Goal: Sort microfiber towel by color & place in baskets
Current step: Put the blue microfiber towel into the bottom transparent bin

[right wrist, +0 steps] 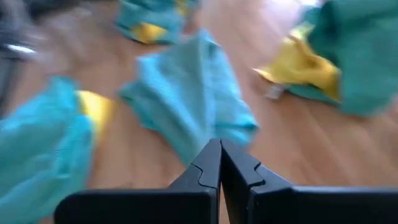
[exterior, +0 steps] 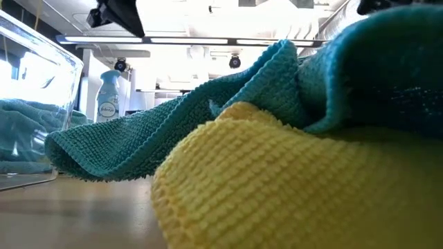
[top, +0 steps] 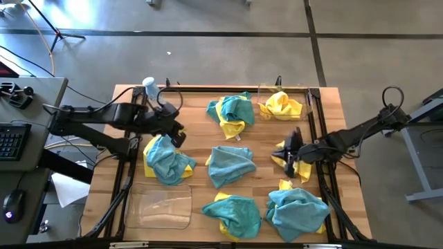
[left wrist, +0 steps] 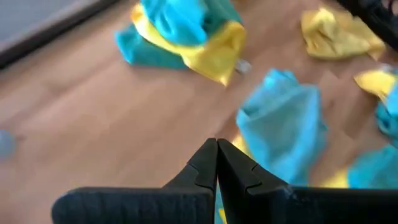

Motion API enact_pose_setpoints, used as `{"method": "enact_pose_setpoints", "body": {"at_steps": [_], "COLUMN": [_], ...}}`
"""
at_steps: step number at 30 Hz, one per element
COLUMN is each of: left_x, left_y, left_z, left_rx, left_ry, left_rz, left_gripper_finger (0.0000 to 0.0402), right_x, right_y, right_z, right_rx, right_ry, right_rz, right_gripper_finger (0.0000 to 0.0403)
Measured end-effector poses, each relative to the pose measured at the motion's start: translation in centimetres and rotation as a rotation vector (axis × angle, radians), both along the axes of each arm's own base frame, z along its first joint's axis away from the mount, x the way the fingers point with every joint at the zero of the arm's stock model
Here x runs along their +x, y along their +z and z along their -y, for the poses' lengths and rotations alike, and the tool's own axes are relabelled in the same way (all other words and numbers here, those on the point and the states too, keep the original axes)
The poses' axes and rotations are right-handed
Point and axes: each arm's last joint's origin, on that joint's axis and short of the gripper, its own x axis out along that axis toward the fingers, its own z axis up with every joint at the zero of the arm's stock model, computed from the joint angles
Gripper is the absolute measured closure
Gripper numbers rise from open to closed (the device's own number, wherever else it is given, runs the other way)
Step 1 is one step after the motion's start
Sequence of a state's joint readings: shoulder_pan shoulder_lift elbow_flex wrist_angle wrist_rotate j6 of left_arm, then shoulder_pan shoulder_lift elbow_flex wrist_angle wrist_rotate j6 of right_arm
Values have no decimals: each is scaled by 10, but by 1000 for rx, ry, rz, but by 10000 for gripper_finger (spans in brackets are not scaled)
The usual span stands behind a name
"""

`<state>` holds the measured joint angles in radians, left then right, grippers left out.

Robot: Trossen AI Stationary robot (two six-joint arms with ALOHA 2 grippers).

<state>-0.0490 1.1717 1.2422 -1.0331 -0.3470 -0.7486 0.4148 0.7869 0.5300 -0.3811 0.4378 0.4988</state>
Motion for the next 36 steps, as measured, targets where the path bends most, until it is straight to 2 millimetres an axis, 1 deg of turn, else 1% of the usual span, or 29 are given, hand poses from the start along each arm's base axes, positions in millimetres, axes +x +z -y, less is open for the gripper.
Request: {"method": "enact_pose_setpoints", "body": {"at_steps": [3,7,10,15,17,19,22,24,28,33,36], "left_x": [9,13,17,22,24,21,14,13,12,4,2], "left_y": [0,-6,-12,-23,-30,-37,-47,-51,-64,-89,-102], "left_z": [2,3,4,4,5,5,9,16,27,33,35], "left_rx": [-64,-158,-208,-248,-270,-286,-305,-293,-289,-318,-338], "left_ry": [-36,21,72,162,208,272,375,380,379,460,492], "left_rz": [-6,-33,-57,-128,-178,-273,-424,-476,-499,-556,-559], "left_gripper_finger": [401,393,369,310,291,280,276,275,275,275,275], "right_x": [-9,-18,-21,-22,-22,-22,-22,-22,-23,-23,-23], "right_y": [-12,-20,-21,-20,-20,-20,-20,-20,-20,-20,-20], "right_z": [2,5,5,5,5,5,4,3,2,2,2], "right_rx": [35,57,52,50,50,55,73,90,105,118,125], "right_ry": [65,97,152,188,188,195,223,237,256,249,244], "right_rz": [65,86,87,90,87,85,79,75,70,69,69], "right_gripper_finger": [403,403,403,403,403,403,403,403,403,403,403]}}
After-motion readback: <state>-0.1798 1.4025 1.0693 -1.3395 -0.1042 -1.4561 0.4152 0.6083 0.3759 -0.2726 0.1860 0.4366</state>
